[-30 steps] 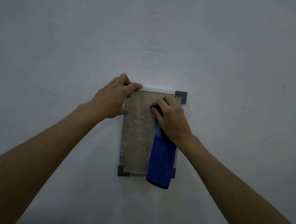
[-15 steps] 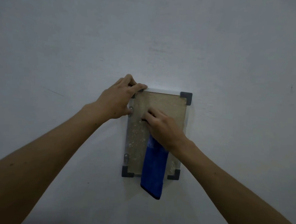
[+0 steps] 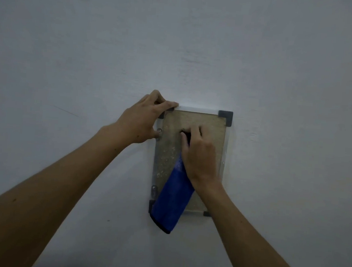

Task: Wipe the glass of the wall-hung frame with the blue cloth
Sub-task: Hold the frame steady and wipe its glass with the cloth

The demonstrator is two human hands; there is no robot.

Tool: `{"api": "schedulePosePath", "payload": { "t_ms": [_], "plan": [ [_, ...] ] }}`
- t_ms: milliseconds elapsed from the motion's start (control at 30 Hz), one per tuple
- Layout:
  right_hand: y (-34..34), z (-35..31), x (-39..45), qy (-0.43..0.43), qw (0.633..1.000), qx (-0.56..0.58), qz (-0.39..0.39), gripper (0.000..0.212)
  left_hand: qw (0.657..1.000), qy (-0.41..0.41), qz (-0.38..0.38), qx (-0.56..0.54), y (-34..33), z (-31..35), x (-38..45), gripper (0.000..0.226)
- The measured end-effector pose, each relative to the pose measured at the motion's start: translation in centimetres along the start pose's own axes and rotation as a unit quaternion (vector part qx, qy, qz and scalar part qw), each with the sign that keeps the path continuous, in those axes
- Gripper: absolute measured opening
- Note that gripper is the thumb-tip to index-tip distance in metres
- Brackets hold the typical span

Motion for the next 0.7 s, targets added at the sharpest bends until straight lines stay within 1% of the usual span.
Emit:
{"api": "schedulePosePath", "payload": {
  "t_ms": [33, 133, 167, 200, 267, 333, 467, 567, 633, 700],
  "plan": [
    [-0.4, -1.0, -0.4, 0.005, 1.000, -0.002, -0.006, 0.015, 1.000, -0.001, 0.002, -0.003, 0.0, 0.0, 0.0, 0.091],
    [-1.4, -3.7, -1.4, 0.090, 0.995, -0.007, -0.033, 0.013, 1.000, -0.011, 0.006, -0.012, 0.2, 0.0, -0.2, 0.088],
    [-1.6, -3.7, -1.3, 0.092, 0.995, -0.006, -0.038, 0.014, 1.000, -0.013, 0.006, -0.013, 0.2, 0.0, -0.3, 0.088],
    [-1.5, -3.2, -1.1, 0.072, 0.997, -0.004, -0.037, 0.015, 1.000, -0.013, 0.004, -0.014, 0.2, 0.0, -0.3, 0.088],
    [-1.3, -2.1, -0.7, 0.002, 1.000, 0.011, -0.013, 0.015, 1.000, -0.008, 0.002, -0.013, 0.2, -0.1, -0.3, 0.089],
    [-1.3, -2.1, -0.4, -0.034, 0.999, 0.008, -0.002, 0.016, 1.000, -0.009, 0.003, -0.016, 0.2, -0.2, -0.3, 0.088],
    [-1.3, -3.2, 0.9, -0.021, 0.999, 0.024, 0.004, 0.020, 1.000, -0.013, 0.001, -0.014, 0.1, -0.3, -0.3, 0.091],
    [-1.2, -3.4, 1.2, -0.002, 0.999, 0.027, 0.017, 0.018, 1.000, -0.013, 0.000, -0.013, 0.1, -0.6, -0.3, 0.094],
    [-1.4, -3.9, 0.3, 0.019, 0.999, 0.021, 0.019, 0.015, 1.000, -0.017, 0.003, -0.015, 0.1, -0.7, -0.3, 0.093],
    [-1.8, -4.2, -0.9, 0.057, 0.998, 0.001, 0.004, 0.016, 0.999, -0.025, 0.005, -0.021, 0.1, -0.6, -0.4, 0.091]
  ]
}}
Point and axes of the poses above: each hand's wrist, its own x-axis towards the middle knuckle, its own y-axis out of the back of the hand, z = x × y, the point moved 5 cm from there along x, towards the middle knuckle, and after that the axes turned 13 degrees about -x, right-handed, at the moved point
